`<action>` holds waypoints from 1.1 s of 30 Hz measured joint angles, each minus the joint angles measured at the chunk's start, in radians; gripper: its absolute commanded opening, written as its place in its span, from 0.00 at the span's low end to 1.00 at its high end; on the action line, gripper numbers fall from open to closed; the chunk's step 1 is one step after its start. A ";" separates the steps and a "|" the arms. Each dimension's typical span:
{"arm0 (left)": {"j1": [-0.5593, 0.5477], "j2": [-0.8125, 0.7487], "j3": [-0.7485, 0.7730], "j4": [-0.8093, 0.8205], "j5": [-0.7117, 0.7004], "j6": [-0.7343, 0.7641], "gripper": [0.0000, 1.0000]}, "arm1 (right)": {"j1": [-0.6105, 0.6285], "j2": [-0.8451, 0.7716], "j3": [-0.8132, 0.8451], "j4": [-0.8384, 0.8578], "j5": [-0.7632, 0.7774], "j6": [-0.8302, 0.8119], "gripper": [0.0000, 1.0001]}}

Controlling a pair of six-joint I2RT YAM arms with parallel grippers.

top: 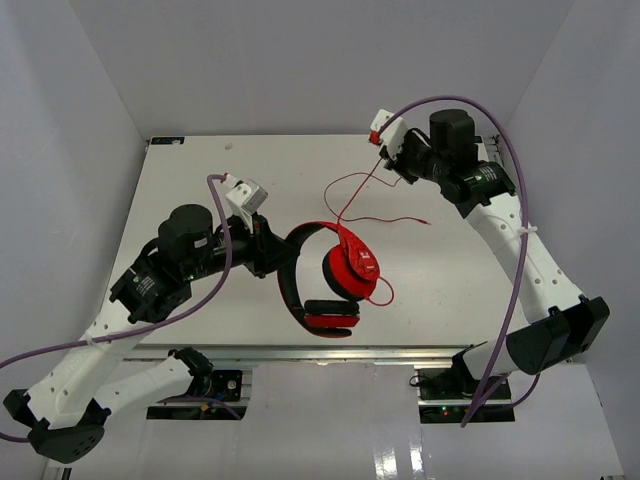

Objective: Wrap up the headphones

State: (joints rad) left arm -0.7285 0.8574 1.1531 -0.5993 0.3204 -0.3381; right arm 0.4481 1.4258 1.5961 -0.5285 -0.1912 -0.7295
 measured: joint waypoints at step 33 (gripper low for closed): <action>0.000 0.351 0.388 0.154 -0.245 -0.347 0.00 | -0.104 -0.233 -0.524 0.646 -0.975 0.829 0.15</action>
State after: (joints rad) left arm -0.7288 1.2079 1.5406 -0.4457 0.0758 -0.6855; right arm 0.3446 1.1931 1.0720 0.1173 -1.1666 0.0993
